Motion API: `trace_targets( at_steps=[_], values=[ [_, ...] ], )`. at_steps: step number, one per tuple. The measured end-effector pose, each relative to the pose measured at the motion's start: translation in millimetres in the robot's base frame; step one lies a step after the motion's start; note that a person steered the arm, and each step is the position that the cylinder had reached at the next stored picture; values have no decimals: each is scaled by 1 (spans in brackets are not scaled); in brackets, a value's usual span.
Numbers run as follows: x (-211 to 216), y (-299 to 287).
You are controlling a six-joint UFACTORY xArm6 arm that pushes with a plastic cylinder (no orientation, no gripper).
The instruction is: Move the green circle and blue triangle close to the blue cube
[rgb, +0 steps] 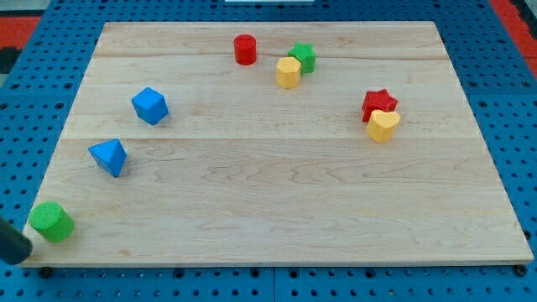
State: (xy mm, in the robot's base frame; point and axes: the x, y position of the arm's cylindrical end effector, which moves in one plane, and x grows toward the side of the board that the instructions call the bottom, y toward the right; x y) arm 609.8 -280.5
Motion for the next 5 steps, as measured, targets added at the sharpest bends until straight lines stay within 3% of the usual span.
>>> trace_targets(
  at_steps=[1,3,4,5],
  values=[
    [-29,57],
    [-83,65],
    [-47,60],
    [-54,14]
  ],
)
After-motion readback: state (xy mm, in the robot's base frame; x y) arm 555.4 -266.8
